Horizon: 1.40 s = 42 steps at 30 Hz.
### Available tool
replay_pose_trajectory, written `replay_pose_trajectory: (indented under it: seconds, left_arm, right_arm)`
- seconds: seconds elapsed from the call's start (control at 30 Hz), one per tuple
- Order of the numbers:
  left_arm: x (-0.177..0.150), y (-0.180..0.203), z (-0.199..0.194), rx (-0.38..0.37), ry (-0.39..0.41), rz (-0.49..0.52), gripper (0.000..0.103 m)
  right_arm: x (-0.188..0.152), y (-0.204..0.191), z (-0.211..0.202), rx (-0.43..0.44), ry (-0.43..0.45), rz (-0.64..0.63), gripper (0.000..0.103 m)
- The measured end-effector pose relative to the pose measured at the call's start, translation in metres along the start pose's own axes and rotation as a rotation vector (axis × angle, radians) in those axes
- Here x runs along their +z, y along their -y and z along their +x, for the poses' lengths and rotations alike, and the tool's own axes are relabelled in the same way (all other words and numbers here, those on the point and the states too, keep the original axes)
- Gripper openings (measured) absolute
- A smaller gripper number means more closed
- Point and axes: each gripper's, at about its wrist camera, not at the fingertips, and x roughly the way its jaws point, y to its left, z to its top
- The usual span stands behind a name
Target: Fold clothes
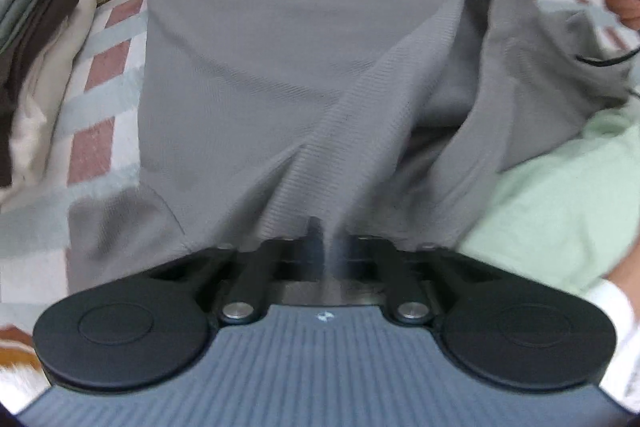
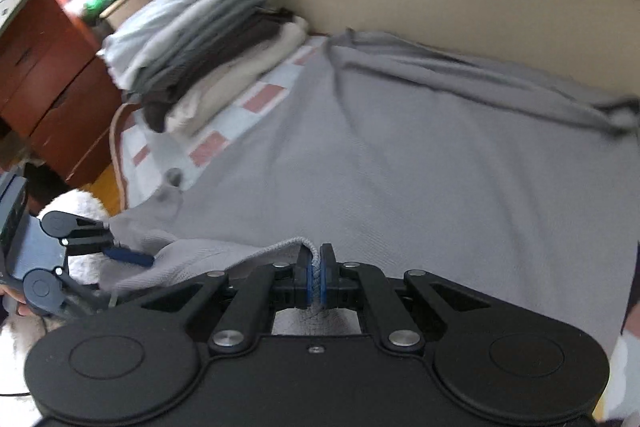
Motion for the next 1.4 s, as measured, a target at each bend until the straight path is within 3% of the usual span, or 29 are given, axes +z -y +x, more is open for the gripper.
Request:
replay_pose_trajectory:
  seconds: [0.1, 0.2, 0.23, 0.27, 0.33, 0.4, 0.5, 0.63, 0.77, 0.8, 0.83, 0.87, 1.0, 1.1, 1.27, 1.3, 1.33, 1.37, 1.4]
  left_arm:
    - [0.034, -0.016, -0.009, 0.103, 0.124, 0.003, 0.004]
    - [0.078, -0.055, -0.022, 0.11, 0.277, -0.158, 0.004]
    - [0.088, -0.062, -0.016, 0.091, 0.29, -0.188, 0.004]
    - [0.097, -0.07, -0.011, 0.072, 0.302, -0.218, 0.004]
    - [0.105, -0.072, 0.008, 0.066, 0.281, -0.208, 0.005]
    - [0.109, -0.066, 0.033, 0.1, 0.224, -0.166, 0.006]
    - [0.102, -0.062, 0.057, 0.113, 0.2, -0.156, 0.006]
    - [0.096, -0.074, 0.064, 0.102, 0.209, -0.232, 0.006]
    - [0.092, -0.08, 0.062, 0.084, 0.225, -0.294, 0.007]
    - [0.093, -0.081, 0.06, 0.085, 0.233, -0.301, 0.007]
    - [0.095, -0.082, 0.058, 0.093, 0.248, -0.3, 0.006]
    - [0.096, -0.083, 0.056, 0.101, 0.263, -0.298, 0.006]
    - [0.094, -0.072, 0.026, 0.158, 0.363, -0.259, 0.006]
    - [0.098, -0.069, 0.002, 0.14, 0.451, -0.246, 0.006]
    - [0.146, -0.088, -0.011, 0.194, 0.598, -0.227, 0.007]
    - [0.158, -0.095, -0.004, 0.205, 0.601, -0.234, 0.01]
    - [0.169, -0.101, 0.003, 0.216, 0.604, -0.242, 0.021]
    - [0.177, -0.107, 0.015, 0.244, 0.565, -0.261, 0.031]
    - [0.185, -0.113, 0.026, 0.272, 0.526, -0.281, 0.055]
  right_arm:
    - [-0.001, 0.01, 0.003, -0.046, 0.033, 0.004, 0.004]
    - [0.006, 0.017, 0.001, -0.098, 0.117, 0.008, 0.012]
    - [0.008, 0.019, 0.0, -0.124, 0.149, 0.016, 0.021]
    - [0.01, 0.022, 0.0, -0.158, 0.169, 0.024, 0.036]
    - [0.011, 0.028, -0.001, -0.214, 0.182, 0.041, 0.044]
    - [0.006, 0.032, -0.005, -0.227, 0.159, 0.057, 0.044]
    - [-0.011, 0.025, -0.015, -0.214, 0.082, 0.01, 0.045]
    - [-0.031, -0.003, -0.008, -0.229, -0.063, -0.16, 0.05]
    - [-0.047, -0.021, 0.025, -0.287, -0.203, -0.326, 0.05]
    - [-0.05, -0.023, 0.029, -0.298, -0.217, -0.356, 0.048]
    - [-0.051, -0.025, 0.031, -0.3, -0.22, -0.382, 0.028]
    - [-0.05, -0.024, 0.028, -0.3, -0.208, -0.388, 0.005]
    - [-0.032, -0.007, -0.007, -0.379, -0.051, -0.273, 0.005]
    - [-0.017, 0.01, -0.039, -0.405, 0.099, -0.177, 0.005]
    - [0.037, 0.036, -0.065, -0.428, 0.301, -0.183, 0.005]
    - [0.048, 0.043, -0.063, -0.422, 0.341, -0.189, 0.005]
    - [0.056, 0.051, -0.059, -0.415, 0.37, -0.18, 0.009]
    - [0.066, 0.064, -0.05, -0.418, 0.393, -0.137, 0.028]
    - [0.074, 0.077, -0.041, -0.426, 0.412, -0.088, 0.04]
